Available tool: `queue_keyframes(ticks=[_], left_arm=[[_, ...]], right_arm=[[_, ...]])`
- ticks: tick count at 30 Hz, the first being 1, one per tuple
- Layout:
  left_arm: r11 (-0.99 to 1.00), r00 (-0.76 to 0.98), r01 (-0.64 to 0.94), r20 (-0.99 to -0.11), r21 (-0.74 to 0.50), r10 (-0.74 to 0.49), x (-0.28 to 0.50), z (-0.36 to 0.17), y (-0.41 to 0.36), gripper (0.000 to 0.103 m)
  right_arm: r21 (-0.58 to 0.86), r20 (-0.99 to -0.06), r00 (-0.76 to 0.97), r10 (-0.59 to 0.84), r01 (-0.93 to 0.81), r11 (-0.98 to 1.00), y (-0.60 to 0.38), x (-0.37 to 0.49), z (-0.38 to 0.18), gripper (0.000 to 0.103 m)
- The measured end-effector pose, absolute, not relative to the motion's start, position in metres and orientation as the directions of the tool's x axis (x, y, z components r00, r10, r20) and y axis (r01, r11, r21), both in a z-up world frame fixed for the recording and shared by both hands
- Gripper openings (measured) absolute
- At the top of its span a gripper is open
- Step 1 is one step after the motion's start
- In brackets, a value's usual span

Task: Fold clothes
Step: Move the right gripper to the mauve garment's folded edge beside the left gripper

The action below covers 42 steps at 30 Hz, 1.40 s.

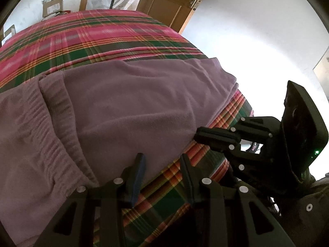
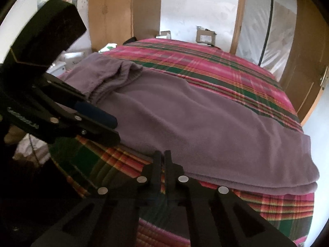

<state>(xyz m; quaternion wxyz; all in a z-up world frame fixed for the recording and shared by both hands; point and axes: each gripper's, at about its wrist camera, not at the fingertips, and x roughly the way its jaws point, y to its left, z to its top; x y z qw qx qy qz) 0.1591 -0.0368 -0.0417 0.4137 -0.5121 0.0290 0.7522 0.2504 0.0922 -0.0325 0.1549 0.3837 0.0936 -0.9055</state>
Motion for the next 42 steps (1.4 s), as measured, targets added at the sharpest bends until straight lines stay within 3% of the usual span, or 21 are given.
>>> queue_keyframes(ticks=[5,8,10,13,17,27,29,31,34,36,42], left_arm=[[-0.654,-0.123,-0.644,-0.79,-0.397,0.6,0.157,-0.041,-0.038,0.035],[-0.654,-0.119,-0.642,-0.791,-0.4,0.6,0.156,-0.041,-0.038,0.035],[-0.655,-0.119,-0.642,-0.792,-0.398,0.598,0.156,-0.04,-0.037,0.035],[-0.654,-0.116,-0.635,-0.787,-0.41,0.606,0.154,-0.041,-0.038,0.035],[-0.652,-0.109,-0.626,-0.78,-0.428,0.617,0.152,-0.041,-0.04,0.035],[-0.653,-0.103,-0.61,-0.773,-0.448,0.626,0.146,-0.042,-0.04,0.035],[-0.652,-0.101,-0.608,-0.771,-0.453,0.629,0.146,-0.043,-0.041,0.035],[-0.653,-0.101,-0.608,-0.771,-0.453,0.629,0.146,-0.043,-0.042,0.035],[-0.653,-0.102,-0.61,-0.773,-0.449,0.626,0.147,-0.042,-0.042,0.035],[-0.652,-0.101,-0.61,-0.772,-0.45,0.628,0.148,-0.042,-0.042,0.035],[-0.654,-0.101,-0.603,-0.77,-0.456,0.63,0.148,-0.042,-0.042,0.035]], right_arm=[[0.025,-0.694,-0.658,-0.293,0.385,-0.922,0.109,0.247,-0.015,0.005],[0.09,-0.631,-0.692,-0.35,0.383,-0.919,0.129,0.24,0.005,0.021],[0.029,-0.629,-0.728,-0.271,0.327,-0.945,0.139,0.229,0.009,0.03],[-0.042,-0.663,-0.736,-0.135,0.217,-0.975,0.156,0.202,0.002,0.031],[0.055,-0.664,-0.74,-0.11,0.097,-0.994,0.189,0.177,-0.007,0.038],[-0.016,-0.731,-0.682,-0.019,0.045,-0.999,0.198,0.139,-0.026,0.038],[-0.004,-0.73,-0.683,-0.038,0.06,-0.998,0.198,0.138,-0.028,0.031],[-0.016,-0.725,-0.688,-0.03,0.06,-0.998,0.197,0.14,-0.028,0.009],[-0.044,-0.718,-0.696,0.011,0.031,-0.999,0.199,0.141,-0.026,0.001],[-0.1,-0.69,-0.717,0.099,-0.042,-0.994,0.206,0.143,-0.02,0.0],[0.015,-0.698,-0.716,0.012,-0.032,-0.999,0.23,0.145,-0.017,0.004]])
